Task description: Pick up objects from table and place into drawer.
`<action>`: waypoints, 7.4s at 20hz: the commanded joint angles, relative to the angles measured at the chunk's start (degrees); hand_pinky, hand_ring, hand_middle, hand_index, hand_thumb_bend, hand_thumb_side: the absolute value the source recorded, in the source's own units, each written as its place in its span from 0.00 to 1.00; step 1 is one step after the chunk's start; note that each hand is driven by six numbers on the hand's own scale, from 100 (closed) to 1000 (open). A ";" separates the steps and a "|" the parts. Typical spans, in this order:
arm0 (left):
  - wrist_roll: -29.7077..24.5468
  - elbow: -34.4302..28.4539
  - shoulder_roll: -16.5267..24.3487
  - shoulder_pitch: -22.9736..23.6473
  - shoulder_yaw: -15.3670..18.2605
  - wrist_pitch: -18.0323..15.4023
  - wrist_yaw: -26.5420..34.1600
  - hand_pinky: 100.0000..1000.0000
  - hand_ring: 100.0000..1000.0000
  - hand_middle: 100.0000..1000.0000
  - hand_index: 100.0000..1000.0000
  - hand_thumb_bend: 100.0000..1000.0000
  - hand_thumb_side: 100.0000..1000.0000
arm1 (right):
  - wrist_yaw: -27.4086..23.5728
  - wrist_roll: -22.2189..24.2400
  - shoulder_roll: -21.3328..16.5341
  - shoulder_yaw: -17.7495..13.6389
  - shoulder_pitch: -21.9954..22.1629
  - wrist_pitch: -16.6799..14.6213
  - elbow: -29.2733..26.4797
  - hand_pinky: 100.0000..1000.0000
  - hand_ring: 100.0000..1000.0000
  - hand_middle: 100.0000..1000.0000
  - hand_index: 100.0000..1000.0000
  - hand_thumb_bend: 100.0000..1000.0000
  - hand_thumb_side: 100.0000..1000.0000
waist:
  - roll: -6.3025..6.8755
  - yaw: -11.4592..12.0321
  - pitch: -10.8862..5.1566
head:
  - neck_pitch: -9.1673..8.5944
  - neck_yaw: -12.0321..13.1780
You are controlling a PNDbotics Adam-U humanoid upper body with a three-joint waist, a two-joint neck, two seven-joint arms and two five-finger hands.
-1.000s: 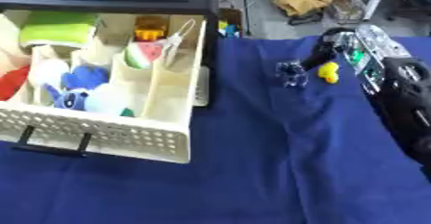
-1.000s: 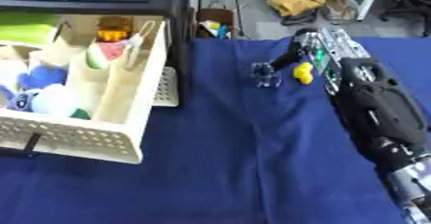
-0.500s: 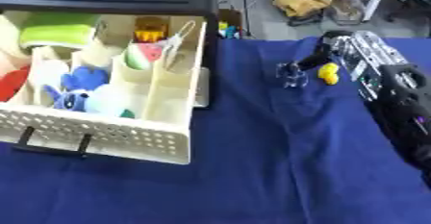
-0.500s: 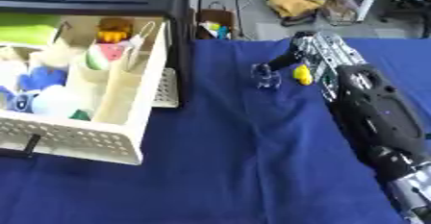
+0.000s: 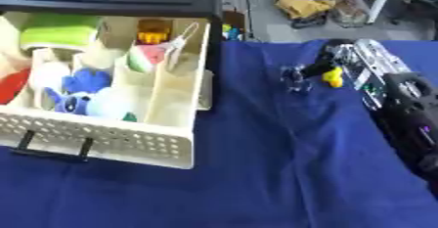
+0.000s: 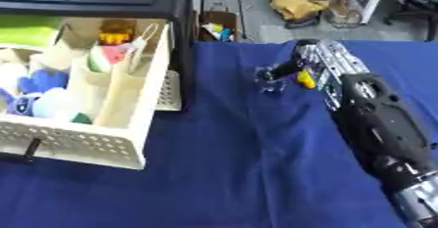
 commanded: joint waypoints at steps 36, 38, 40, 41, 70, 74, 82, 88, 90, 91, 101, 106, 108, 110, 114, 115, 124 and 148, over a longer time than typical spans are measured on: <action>-0.29 -0.73 -0.02 -0.95 -0.21 0.36 0.34 0.21 0.31 0.49 0.68 0.15 1.00 | -0.54 -5.91 3.97 0.19 0.48 2.86 2.97 0.76 0.84 0.50 0.74 0.29 0.53 | -0.30 0.60 -0.88 | -1.22 -0.33; -0.30 -0.73 -0.02 -0.96 -0.20 0.36 0.35 0.21 0.31 0.49 0.68 0.15 1.00 | -0.65 -6.17 3.98 0.22 0.46 2.81 3.15 0.75 0.84 0.50 0.74 0.27 0.52 | -0.31 0.63 -0.89 | -1.24 -0.33; -0.33 -0.73 -0.01 -0.97 -0.25 0.35 0.38 0.21 0.31 0.48 0.68 0.15 1.00 | -0.90 -6.12 4.00 0.11 0.42 2.81 3.57 0.75 0.83 0.49 0.73 0.25 0.52 | -0.32 0.78 -0.96 | -1.36 -0.39; -0.35 -0.73 -0.01 -0.98 -0.25 0.35 0.40 0.21 0.31 0.48 0.68 0.15 1.00 | -1.00 -6.14 3.99 0.07 0.37 2.80 3.76 0.74 0.83 0.49 0.72 0.24 0.52 | -0.32 0.84 -0.99 | -1.39 -0.43; -0.44 -0.73 -0.03 -0.82 -0.34 0.47 0.60 0.20 0.31 0.48 0.68 0.13 1.00 | -4.36 -10.16 2.90 -0.22 -0.91 2.18 4.08 0.63 0.71 0.32 0.49 0.13 0.34 | 0.01 0.89 -1.16 | -1.63 -0.72; -0.46 -0.73 0.02 -0.78 -0.32 0.48 0.65 0.20 0.31 0.48 0.68 0.13 1.00 | -3.43 -11.91 2.46 0.13 -1.25 2.27 3.83 0.62 0.69 0.30 0.47 0.08 0.31 | -0.06 0.76 -1.30 | -1.65 -0.74; -0.45 -0.73 0.11 -0.64 -0.27 0.52 0.69 0.20 0.31 0.48 0.68 0.13 1.00 | -3.56 -13.18 1.18 0.08 -1.67 2.52 1.20 0.61 0.68 0.28 0.44 0.03 0.31 | -0.01 0.55 -1.46 | -1.62 -0.61; -0.41 -0.73 0.26 -0.53 -0.24 0.50 0.69 0.20 0.31 0.48 0.68 0.13 1.00 | -4.84 -13.18 -0.65 0.12 -2.11 2.86 -2.72 0.61 0.67 0.26 0.42 0.00 0.32 | 0.06 0.38 -1.70 | -1.43 -0.41; -0.42 -0.73 0.31 -0.48 -0.25 0.51 0.69 0.20 0.31 0.48 0.68 0.13 1.00 | -5.33 -13.23 -1.41 0.14 -2.38 2.92 -4.30 0.61 0.66 0.26 0.41 0.00 0.34 | 0.05 0.28 -1.81 | -1.36 -0.34; -0.42 -0.73 0.34 -0.46 -0.25 0.51 0.69 0.20 0.31 0.48 0.68 0.13 1.00 | -5.57 -13.24 -1.80 0.14 -2.50 2.94 -5.12 0.61 0.66 0.25 0.40 0.00 0.34 | 0.05 0.24 -1.85 | -1.34 -0.31; -0.48 -0.73 0.70 -0.30 -0.27 0.51 0.79 0.20 0.31 0.48 0.68 0.13 1.00 | -7.23 -12.75 -5.49 0.12 -3.91 2.63 -13.12 0.61 0.66 0.24 0.39 0.00 0.39 | -0.06 0.06 -2.33 | -0.93 0.14; -0.51 -0.73 0.89 -0.25 -0.28 0.48 0.89 0.20 0.31 0.48 0.68 0.13 1.00 | -10.04 -14.31 -6.22 0.94 -6.40 0.05 -18.41 0.61 0.65 0.24 0.38 0.00 0.43 | -0.26 0.08 -2.82 | -0.48 0.15; -0.52 -0.73 0.93 -0.23 -0.30 0.51 0.94 0.20 0.31 0.48 0.68 0.13 1.00 | -11.42 -14.20 -6.29 1.39 -6.88 -0.81 -21.21 0.61 0.65 0.23 0.38 0.00 0.44 | -0.37 0.13 -3.02 | -0.35 0.10; -0.57 -0.73 0.97 -0.26 -0.35 0.54 1.03 0.20 0.30 0.48 0.68 0.13 1.00 | -12.86 -13.52 -5.55 2.45 -8.10 -1.77 -23.99 0.60 0.64 0.24 0.38 0.00 0.45 | -0.51 0.17 -3.37 | -0.33 -0.02; -0.68 -0.73 1.04 -0.35 -0.39 0.55 1.31 0.20 0.30 0.48 0.68 0.13 1.00 | -14.85 -11.28 -3.21 4.46 -9.96 -2.31 -29.79 0.60 0.64 0.24 0.38 0.00 0.46 | -0.75 0.56 -4.09 | -0.24 -0.30; -0.70 -0.73 1.05 -0.38 -0.38 0.55 1.39 0.20 0.30 0.47 0.68 0.14 1.00 | -15.25 -10.63 -2.41 4.90 -10.44 -2.25 -31.19 0.60 0.64 0.24 0.38 0.00 0.47 | -0.86 0.74 -4.29 | -0.23 -0.42; -0.90 -0.73 0.71 -0.66 -0.51 0.57 2.14 0.20 0.30 0.47 0.68 0.14 1.00 | -16.03 -6.59 5.92 6.93 -13.97 -0.94 -36.28 0.60 0.64 0.23 0.37 0.00 0.48 | -1.67 3.18 -5.44 | -0.01 -2.06; -0.61 -0.73 0.40 -0.77 -0.34 0.66 2.04 0.20 0.30 0.48 0.68 0.14 1.00 | -21.44 2.29 8.34 11.31 -12.50 -2.34 -30.29 0.75 0.83 0.58 0.75 0.40 0.60 | -2.18 4.58 -4.94 | 0.71 -2.01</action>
